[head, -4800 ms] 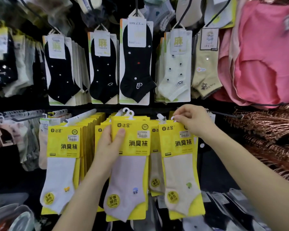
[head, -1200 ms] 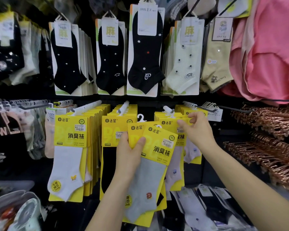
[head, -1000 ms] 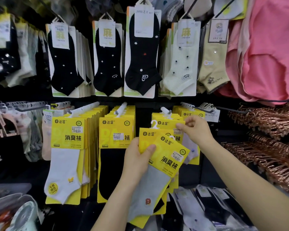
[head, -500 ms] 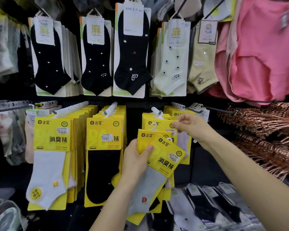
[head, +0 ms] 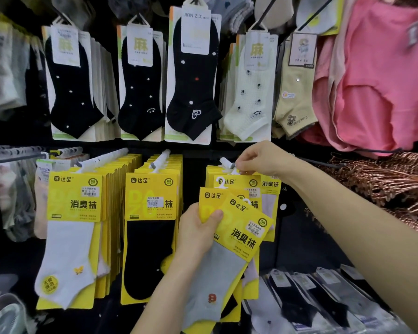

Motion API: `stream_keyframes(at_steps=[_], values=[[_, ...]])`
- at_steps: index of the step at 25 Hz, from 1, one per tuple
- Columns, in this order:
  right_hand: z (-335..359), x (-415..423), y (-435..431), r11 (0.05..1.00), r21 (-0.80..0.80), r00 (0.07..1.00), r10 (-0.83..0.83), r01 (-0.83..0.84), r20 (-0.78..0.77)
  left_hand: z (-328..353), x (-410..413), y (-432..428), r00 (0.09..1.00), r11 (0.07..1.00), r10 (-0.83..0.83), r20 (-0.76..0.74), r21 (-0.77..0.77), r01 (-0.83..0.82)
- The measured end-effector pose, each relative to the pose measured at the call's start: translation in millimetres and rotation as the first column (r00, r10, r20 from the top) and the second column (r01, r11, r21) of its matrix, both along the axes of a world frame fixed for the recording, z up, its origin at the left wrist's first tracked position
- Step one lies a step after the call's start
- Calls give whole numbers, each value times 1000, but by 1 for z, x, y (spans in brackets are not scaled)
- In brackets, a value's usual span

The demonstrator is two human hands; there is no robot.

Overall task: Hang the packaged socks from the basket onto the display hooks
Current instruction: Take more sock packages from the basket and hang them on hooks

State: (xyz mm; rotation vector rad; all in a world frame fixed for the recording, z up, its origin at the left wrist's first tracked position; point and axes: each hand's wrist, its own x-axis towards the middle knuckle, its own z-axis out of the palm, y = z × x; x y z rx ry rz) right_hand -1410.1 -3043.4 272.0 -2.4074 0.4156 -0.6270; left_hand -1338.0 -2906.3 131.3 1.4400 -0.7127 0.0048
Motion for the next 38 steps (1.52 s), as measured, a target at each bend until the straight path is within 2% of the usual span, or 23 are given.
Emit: stream_keyframes(at_steps=[7,13,21,25,29,31,33,34,38], values=[[-9,3,2,989,135,997,-65,59,40,-1,-1,-3,998,998,9,-61,-55,-13],[-6,7,1,996,48,997,-75,74,8,1,4,1,990,995,-22,-141,-104,7],[-28,6,-14,997,-51,998,-48,50,51,-2,6,4,991,998,-18,-134,-60,10],[-39,16,-14,986,-107,984,-109,124,143,-1,5,10,995,999,10,-100,-47,-14],[-42,24,-11,969,-138,971,-182,204,154,4,4,19,998,996,7,-69,-94,-13],[-43,19,-5,952,-171,948,-208,252,241,5,3,23,998,994,-2,-62,-113,-5],[-45,8,3,965,-148,919,-151,217,365,5,3,24,998,991,8,-65,-131,-16],[-47,2,7,977,-138,927,-104,163,361,5,3,24,998,990,14,-68,-141,-23],[-54,-18,20,985,-173,994,23,-4,105,5,2,20,997,986,23,-77,-161,-35]])
